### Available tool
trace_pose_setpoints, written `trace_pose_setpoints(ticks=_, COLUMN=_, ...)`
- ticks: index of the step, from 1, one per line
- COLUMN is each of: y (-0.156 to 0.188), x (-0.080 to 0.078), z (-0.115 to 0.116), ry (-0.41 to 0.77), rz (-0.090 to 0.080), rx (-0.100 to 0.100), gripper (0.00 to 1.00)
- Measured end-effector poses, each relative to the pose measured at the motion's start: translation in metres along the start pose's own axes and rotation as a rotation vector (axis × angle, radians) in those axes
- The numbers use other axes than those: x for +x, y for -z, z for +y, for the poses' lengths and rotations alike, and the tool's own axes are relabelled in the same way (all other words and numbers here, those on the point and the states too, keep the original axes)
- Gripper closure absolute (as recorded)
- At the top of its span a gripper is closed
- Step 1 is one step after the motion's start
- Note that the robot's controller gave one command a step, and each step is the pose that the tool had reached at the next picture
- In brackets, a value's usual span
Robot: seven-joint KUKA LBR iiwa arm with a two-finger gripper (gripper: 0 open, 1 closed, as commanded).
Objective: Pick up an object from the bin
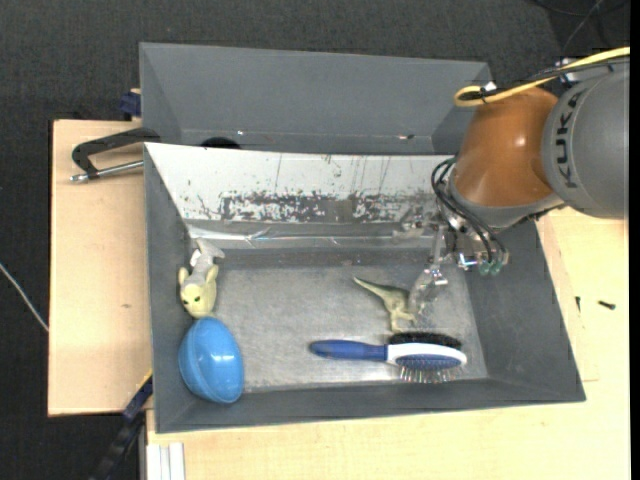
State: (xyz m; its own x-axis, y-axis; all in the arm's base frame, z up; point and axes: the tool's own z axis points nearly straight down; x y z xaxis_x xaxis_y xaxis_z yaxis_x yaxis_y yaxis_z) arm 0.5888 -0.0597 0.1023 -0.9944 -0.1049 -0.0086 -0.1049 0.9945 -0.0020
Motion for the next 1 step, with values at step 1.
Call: trace_pose_setpoints(ticks=1, y=-0.0012, x=0.0097, z=0.0262, ry=-0.169, rz=0.008, rx=-0.004, gripper=0.00)
